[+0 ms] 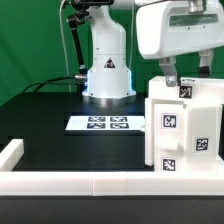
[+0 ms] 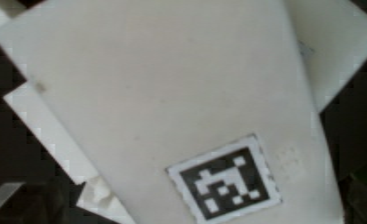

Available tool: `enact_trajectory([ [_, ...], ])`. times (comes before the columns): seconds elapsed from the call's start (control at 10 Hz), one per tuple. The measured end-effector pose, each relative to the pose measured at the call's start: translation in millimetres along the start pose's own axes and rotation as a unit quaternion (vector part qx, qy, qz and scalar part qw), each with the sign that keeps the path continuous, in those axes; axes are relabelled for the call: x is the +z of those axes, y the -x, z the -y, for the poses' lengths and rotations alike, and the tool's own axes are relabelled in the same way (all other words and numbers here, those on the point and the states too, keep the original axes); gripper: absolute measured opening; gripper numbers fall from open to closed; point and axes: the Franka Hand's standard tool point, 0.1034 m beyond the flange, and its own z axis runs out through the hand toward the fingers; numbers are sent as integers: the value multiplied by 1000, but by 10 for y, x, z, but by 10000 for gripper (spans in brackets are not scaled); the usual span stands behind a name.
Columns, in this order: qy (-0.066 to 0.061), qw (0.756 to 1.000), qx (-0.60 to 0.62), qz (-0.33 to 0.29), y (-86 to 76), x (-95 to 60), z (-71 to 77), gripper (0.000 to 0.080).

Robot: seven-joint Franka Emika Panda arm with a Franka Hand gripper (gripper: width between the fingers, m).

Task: Assemble cabinet

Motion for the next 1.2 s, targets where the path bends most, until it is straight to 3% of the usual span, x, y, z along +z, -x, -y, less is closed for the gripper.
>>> enact_trajectory([
  [0.3, 6, 1000, -26, 2, 43, 60, 8, 797],
  [0.4, 6, 1000, -26, 2, 44, 61, 8, 681],
  [0.5, 6, 1000, -26, 2, 46, 61, 6, 681],
  [0.6, 6, 1000, -25, 2, 50, 59, 0, 553],
  [1.0, 6, 1000, 2, 1, 72, 53, -31, 553],
  [1.2, 6, 994, 107, -3, 72, 48, -47, 553],
])
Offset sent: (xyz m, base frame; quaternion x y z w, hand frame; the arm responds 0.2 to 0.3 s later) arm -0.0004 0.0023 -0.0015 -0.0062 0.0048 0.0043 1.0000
